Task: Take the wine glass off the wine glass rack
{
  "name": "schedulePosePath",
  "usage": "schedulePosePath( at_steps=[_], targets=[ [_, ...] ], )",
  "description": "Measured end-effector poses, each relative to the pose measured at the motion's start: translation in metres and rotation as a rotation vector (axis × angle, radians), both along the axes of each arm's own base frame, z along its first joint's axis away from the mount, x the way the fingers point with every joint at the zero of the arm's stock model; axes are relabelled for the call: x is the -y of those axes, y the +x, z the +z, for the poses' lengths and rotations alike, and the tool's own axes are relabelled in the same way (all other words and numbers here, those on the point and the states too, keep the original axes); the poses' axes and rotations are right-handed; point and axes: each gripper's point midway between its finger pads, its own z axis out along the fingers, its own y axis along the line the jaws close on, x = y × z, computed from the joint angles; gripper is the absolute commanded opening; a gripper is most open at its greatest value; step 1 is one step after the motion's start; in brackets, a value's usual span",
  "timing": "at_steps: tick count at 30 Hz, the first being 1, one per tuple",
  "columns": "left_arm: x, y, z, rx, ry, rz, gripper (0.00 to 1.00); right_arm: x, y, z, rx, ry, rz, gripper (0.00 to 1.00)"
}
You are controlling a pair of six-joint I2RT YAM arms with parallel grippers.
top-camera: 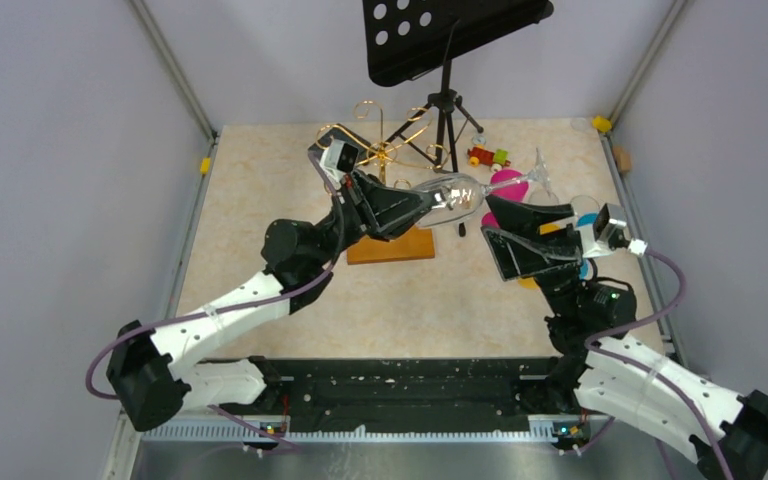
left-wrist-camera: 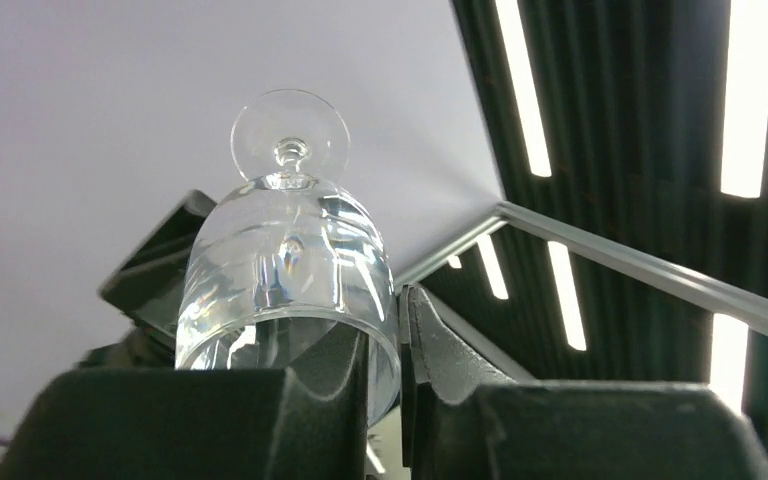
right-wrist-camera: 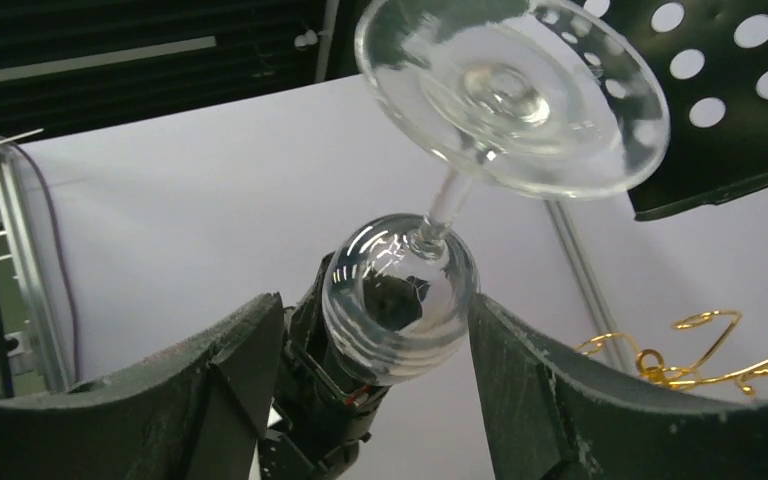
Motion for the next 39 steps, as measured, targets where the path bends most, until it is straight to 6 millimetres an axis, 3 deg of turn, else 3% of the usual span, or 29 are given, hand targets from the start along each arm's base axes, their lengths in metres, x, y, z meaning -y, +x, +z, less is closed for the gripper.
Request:
schedulePosePath(
  at_steps=[5, 11, 16, 21, 25, 29, 33, 39],
  targets=[
    [0.01, 0.006, -0.001, 0.052, 0.165, 0.098, 0.0, 0.002, -0.003, -0.013, -0.06, -0.136, -0.037, 0.61],
    [0.018, 0.008, -0.005, 0.163, 0.38, 0.175, 0.0, 0.002, -0.025, -0.015, -0.055, -0.369, -0.034, 0.6],
    [0.024, 0.015, -0.033, 0.22, 0.568, 0.209, 0.0, -0.001, -0.047, -0.039, -0.088, -0.628, 0.038, 0.6],
    [0.041, 0.03, -0.071, 0.273, 0.792, 0.21, 0.0, 0.011, -0.041, -0.065, -0.231, -0.748, -0.009, 0.6],
    [0.063, 0.034, -0.116, 0.328, 1.015, 0.196, 0.0, 0.043, -0.022, -0.072, -0.384, -0.713, -0.174, 0.55],
    [0.082, 0.037, -0.167, 0.405, 1.257, 0.16, 0.0, 0.103, 0.003, -0.07, -0.609, -0.584, -0.448, 0.49],
    [0.095, 0.042, -0.209, 0.485, 1.448, 0.109, 0.0, 0.155, 0.013, -0.072, -0.764, -0.476, -0.668, 0.46],
    [0.12, 0.05, -0.263, 0.6, 1.668, 0.009, 0.0, 0.185, 0.016, -0.092, -0.874, -0.47, -0.817, 0.46]
  ],
)
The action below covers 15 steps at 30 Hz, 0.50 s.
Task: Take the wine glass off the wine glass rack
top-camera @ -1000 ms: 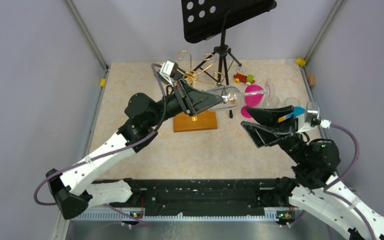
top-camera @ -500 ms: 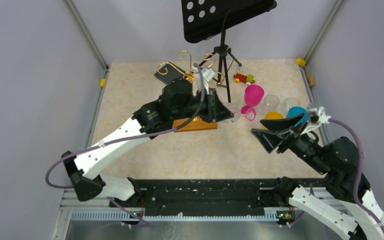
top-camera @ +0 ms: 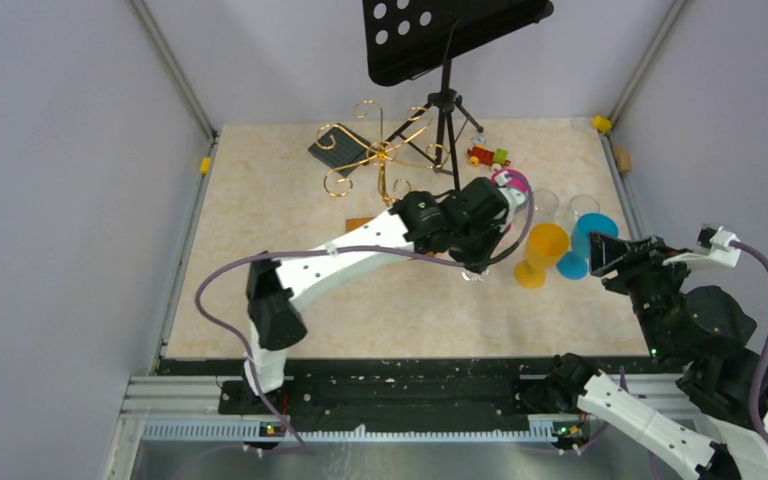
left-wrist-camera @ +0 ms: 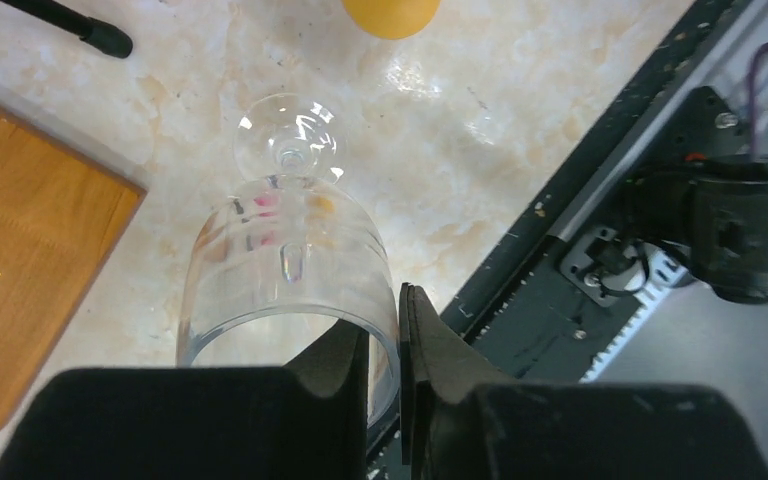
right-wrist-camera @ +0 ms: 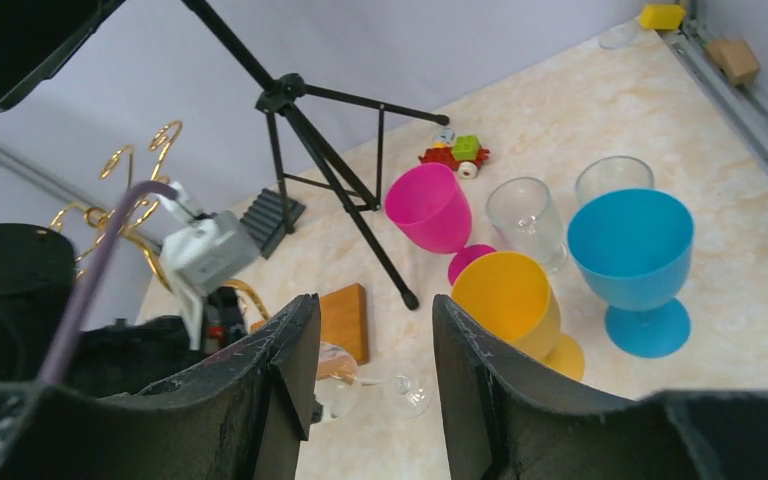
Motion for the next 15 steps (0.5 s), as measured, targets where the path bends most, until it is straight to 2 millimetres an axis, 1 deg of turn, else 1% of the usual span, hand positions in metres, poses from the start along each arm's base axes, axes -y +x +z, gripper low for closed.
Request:
schedulePosePath(
  at_steps=[5, 8, 10, 13, 15],
  targets=[
    [0.021, 0.013, -0.042, 0.01, 0.14, -0.028, 0.0, 0.01, -0.003, -0.006, -0.015, -0.011, -0.037, 0.46],
    [0.034, 0.024, -0.061, 0.021, 0.177, -0.026, 0.0, 0.018, -0.008, -0.001, -0.009, -0.009, -0.048, 0.46],
    [0.041, 0.029, -0.065, 0.028, 0.176, -0.028, 0.0, 0.023, -0.012, 0.007, 0.007, 0.006, -0.055, 0.46],
    [0.043, 0.032, -0.059, 0.048, 0.165, -0.038, 0.0, 0.031, -0.018, 0.018, 0.034, 0.034, -0.064, 0.46],
    [0.044, 0.032, -0.058, 0.053, 0.163, -0.051, 0.0, 0.034, -0.021, 0.02, 0.04, 0.042, -0.068, 0.46]
  ],
)
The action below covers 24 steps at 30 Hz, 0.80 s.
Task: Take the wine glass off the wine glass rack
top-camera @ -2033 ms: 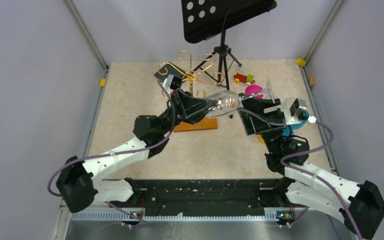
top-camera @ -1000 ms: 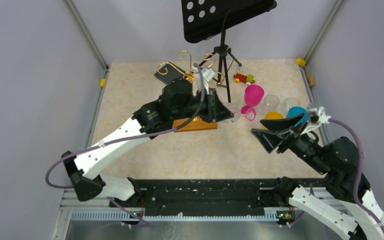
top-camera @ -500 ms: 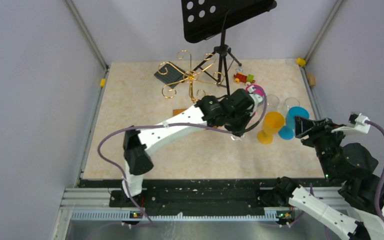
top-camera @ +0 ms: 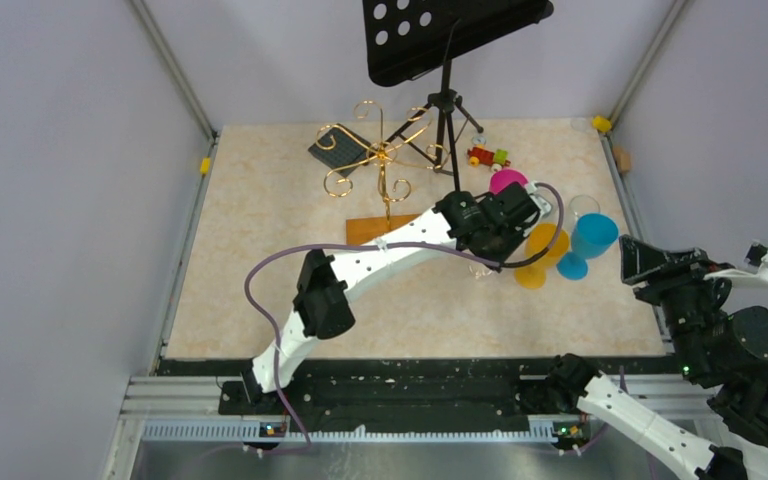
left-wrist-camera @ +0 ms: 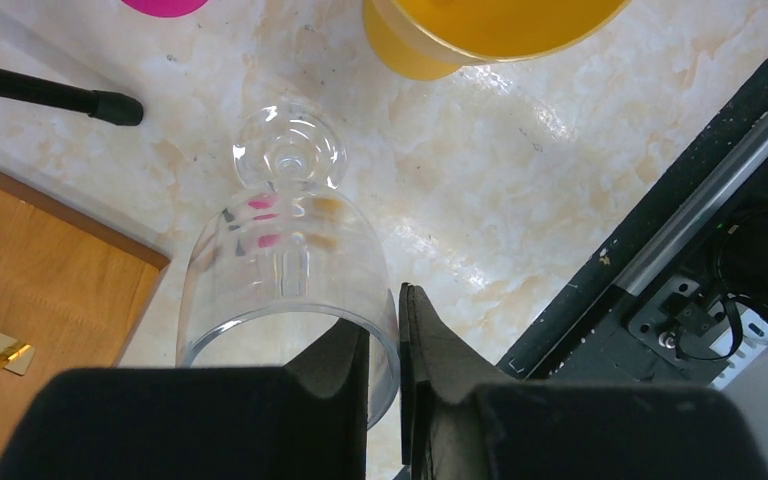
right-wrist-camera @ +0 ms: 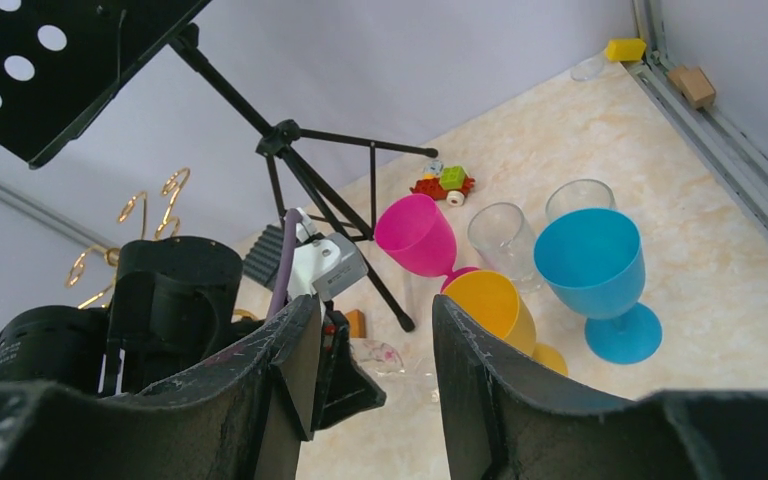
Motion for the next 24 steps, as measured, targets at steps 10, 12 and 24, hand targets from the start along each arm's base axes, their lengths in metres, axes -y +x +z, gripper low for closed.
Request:
schedulePosePath(
  at_steps=[10, 12, 24],
  targets=[
    [0.002, -0.008, -0.008, -0.024, 0.013, -0.077, 0.0, 0.005, -0.005, -0.004, 0.006, 0.007, -0.002, 0.46],
    [0.003, -0.01, -0.007, -0.032, 0.008, -0.095, 0.0, 0.004, -0.004, -0.006, 0.002, 0.003, -0.001, 0.46],
    [0.013, -0.004, -0.007, 0.005, -0.02, -0.121, 0.18, -0.005, -0.002, -0.011, -0.01, 0.011, 0.03, 0.46]
  ],
)
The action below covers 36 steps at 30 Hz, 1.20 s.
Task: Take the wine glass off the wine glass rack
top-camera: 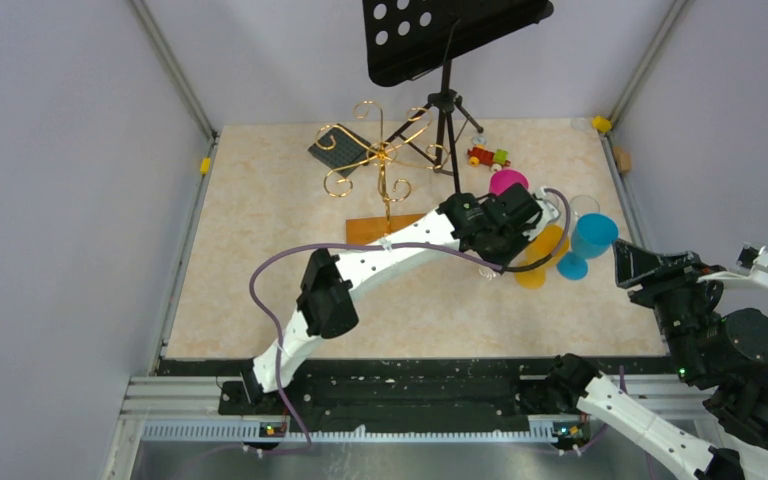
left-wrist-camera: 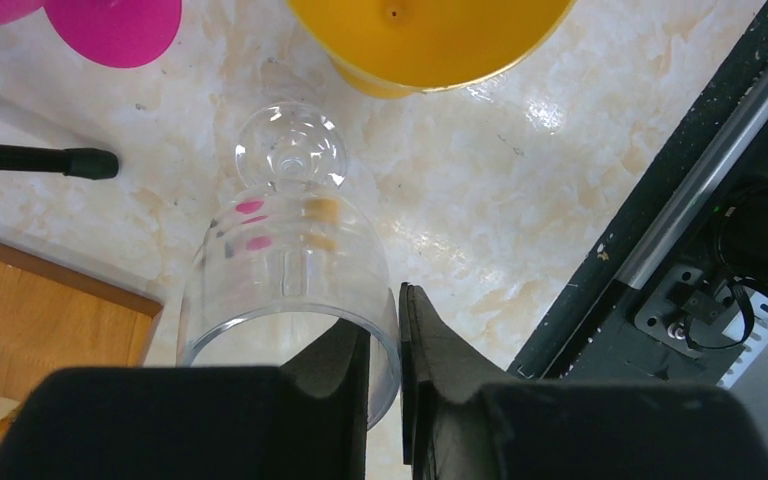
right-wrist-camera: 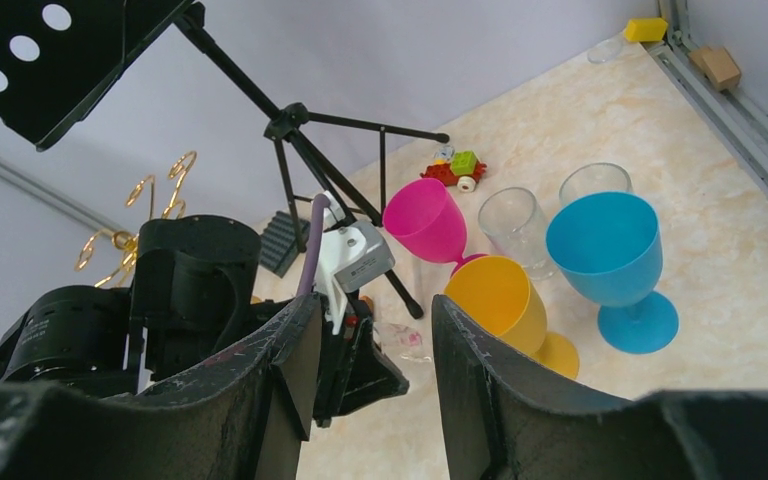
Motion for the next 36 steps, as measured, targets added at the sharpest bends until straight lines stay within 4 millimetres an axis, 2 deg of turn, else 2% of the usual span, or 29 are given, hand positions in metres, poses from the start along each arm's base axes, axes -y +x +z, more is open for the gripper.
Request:
schedulePosePath(
  at_steps=[9, 16, 20, 22, 24, 26, 30, 31, 32, 33, 34, 36],
  targets=[
    [0.003, 0.008, 0.004, 0.031, -0.016, -0.001, 0.47, -0.002, 0.0, 0.0, 0.0, 0.016, 0.01, 0.46],
    [0.006, 0.012, 0.012, 0.049, -0.037, 0.001, 0.62, -0.004, -0.001, 0.001, 0.001, 0.016, 0.02, 0.47],
    [0.013, 0.012, 0.024, 0.062, -0.085, -0.015, 0.75, -0.004, -0.001, 0.001, 0.001, 0.016, 0.022, 0.53],
    [0.015, 0.01, 0.032, 0.064, -0.105, -0.029, 0.78, -0.005, -0.001, 0.001, 0.001, 0.015, 0.025, 0.53],
    [0.015, 0.007, 0.045, 0.069, -0.133, -0.041, 0.81, -0.005, -0.001, 0.001, 0.001, 0.014, 0.027, 0.54],
    [0.012, 0.005, 0.058, 0.08, -0.158, -0.045, 0.87, -0.005, -0.001, 0.001, 0.001, 0.013, 0.03, 0.56],
    [0.001, 0.001, 0.091, 0.109, -0.208, -0.036, 0.95, -0.006, -0.001, 0.001, 0.002, 0.009, 0.036, 0.58],
    [-0.013, -0.001, 0.122, 0.142, -0.251, -0.004, 0.96, -0.007, -0.001, 0.001, 0.002, 0.005, 0.042, 0.64],
    [-0.014, -0.001, 0.124, 0.143, -0.254, -0.003, 0.96, -0.007, -0.001, 0.001, 0.002, 0.005, 0.043, 0.67],
    [-0.019, 0.0, 0.134, 0.166, -0.274, 0.027, 0.96, -0.008, -0.002, 0.001, 0.003, 0.004, 0.046, 0.71],
    [-0.03, 0.001, 0.139, 0.183, -0.271, 0.065, 0.96, -0.008, -0.002, 0.002, 0.004, 0.003, 0.05, 0.75],
    [-0.064, -0.003, 0.149, 0.218, -0.248, 0.153, 0.97, -0.007, -0.004, 0.004, 0.006, -0.002, 0.056, 0.85]
  ],
)
